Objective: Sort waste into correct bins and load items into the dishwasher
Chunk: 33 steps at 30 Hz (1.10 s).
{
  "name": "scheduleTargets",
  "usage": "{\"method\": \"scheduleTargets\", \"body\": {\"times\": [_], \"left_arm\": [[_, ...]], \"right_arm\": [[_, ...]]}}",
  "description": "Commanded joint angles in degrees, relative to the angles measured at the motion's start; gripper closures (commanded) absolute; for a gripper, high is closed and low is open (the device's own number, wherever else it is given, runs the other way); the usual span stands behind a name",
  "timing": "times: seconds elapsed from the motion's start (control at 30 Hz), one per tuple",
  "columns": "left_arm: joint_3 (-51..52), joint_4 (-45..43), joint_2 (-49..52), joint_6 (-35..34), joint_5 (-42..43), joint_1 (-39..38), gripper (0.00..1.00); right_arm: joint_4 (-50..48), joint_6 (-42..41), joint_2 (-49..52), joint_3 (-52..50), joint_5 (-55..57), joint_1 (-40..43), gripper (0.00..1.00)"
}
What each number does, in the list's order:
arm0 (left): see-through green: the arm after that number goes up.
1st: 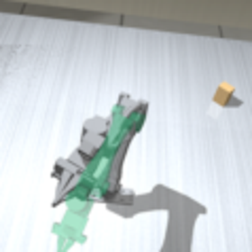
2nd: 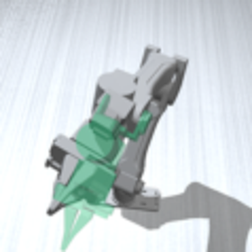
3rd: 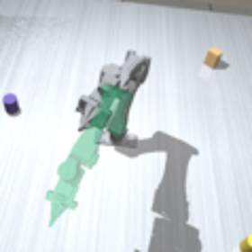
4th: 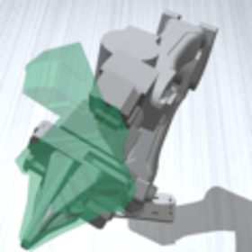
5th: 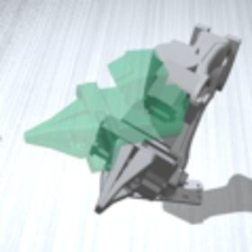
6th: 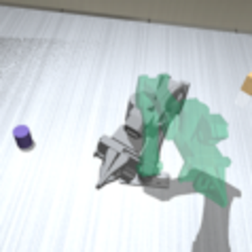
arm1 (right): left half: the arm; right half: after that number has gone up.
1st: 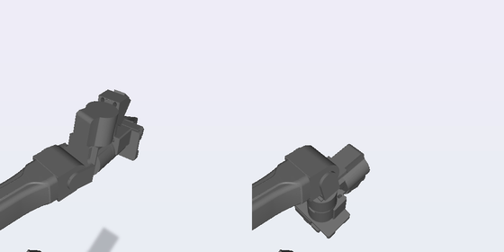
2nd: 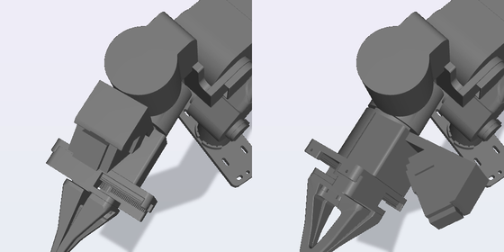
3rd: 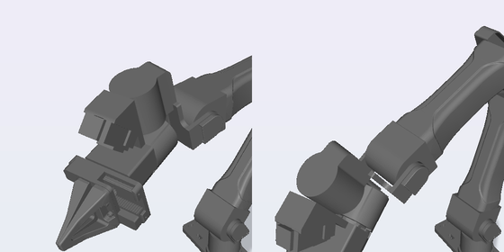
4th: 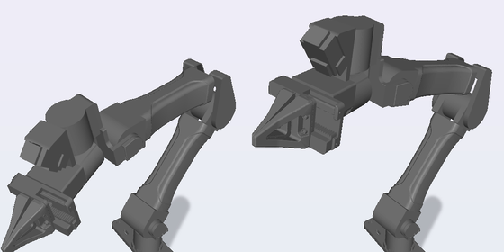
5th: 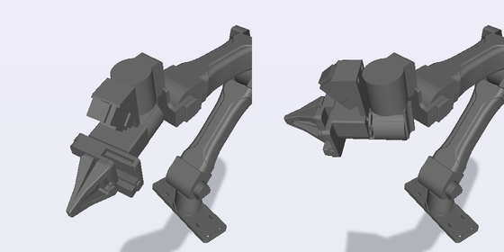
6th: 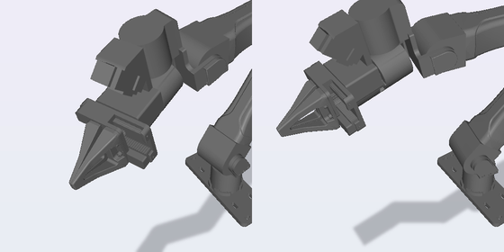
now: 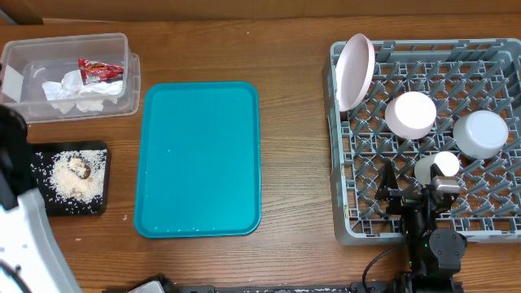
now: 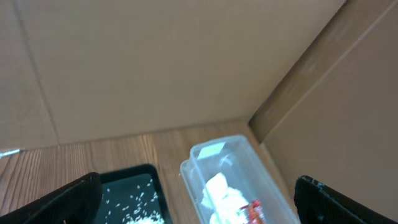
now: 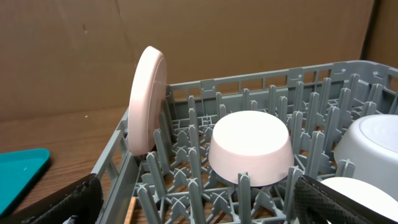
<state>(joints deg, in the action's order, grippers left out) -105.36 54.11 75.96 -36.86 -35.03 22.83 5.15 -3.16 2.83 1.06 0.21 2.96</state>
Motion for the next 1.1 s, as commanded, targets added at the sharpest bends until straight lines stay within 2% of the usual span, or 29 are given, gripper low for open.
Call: {"method": "scheduleTargets", "body": {"times": [0.0, 0.23, 0.3, 0.43, 0.5, 0.6, 0.7, 0.8, 0.93, 1.07], "left_arm": [[0.0, 0.0, -3.1, 0.9, -0.7, -0.5, 0.0], [1.8, 0.5, -8.1, 1.2, -1.3, -0.5, 0.0], [1.9, 5.0, -9.0, 2.6, -0.9, -0.5, 0.0], [2.4, 19.6, -10.7, 2.5, 5.0, -0.5, 0.0], [3.5, 22.0, -11.8, 0.7, 9.2, -0.5, 0.0], [8.3, 20.9, -14.2, -2.6, 15.1, -0.6, 0.0], [17.5, 16.3, -18.1, -2.8, 18.4, -1.9, 0.0], [29.2, 7.6, -22.9, -1.8, 24.3, -4.4, 0.0], [46.8, -9.7, -30.6, 5.3, 30.0, -10.0, 0.0], [64.4, -27.3, -38.9, 10.3, 31.6, -13.4, 0.0]], "right_arm": [[-0.3, 0.2, -0.6, -0.6, -0.3, 0.1, 0.0], [-0.3, 0.2, -0.6, -0.6, -0.3, 0.1, 0.0], [-0.3, 0.2, -0.6, -0.6, -0.3, 0.1, 0.0], [-0.3, 0.2, -0.6, -0.6, -0.3, 0.1, 0.0], [-0.3, 0.2, -0.6, -0.6, -0.3, 0.1, 0.0], [-0.3, 0.2, -0.6, -0.6, -0.3, 0.1, 0.0], [-0.3, 0.2, -0.6, -0.6, -0.3, 0.1, 0.0], [-0.3, 0.2, -0.6, -0.6, -0.3, 0.1, 0.0], [-0.3, 0.2, -0.6, -0.6, -0.3, 0.1, 0.0], [-0.3, 0.2, -0.6, -0.6, -0.3, 0.1, 0.0]]}}
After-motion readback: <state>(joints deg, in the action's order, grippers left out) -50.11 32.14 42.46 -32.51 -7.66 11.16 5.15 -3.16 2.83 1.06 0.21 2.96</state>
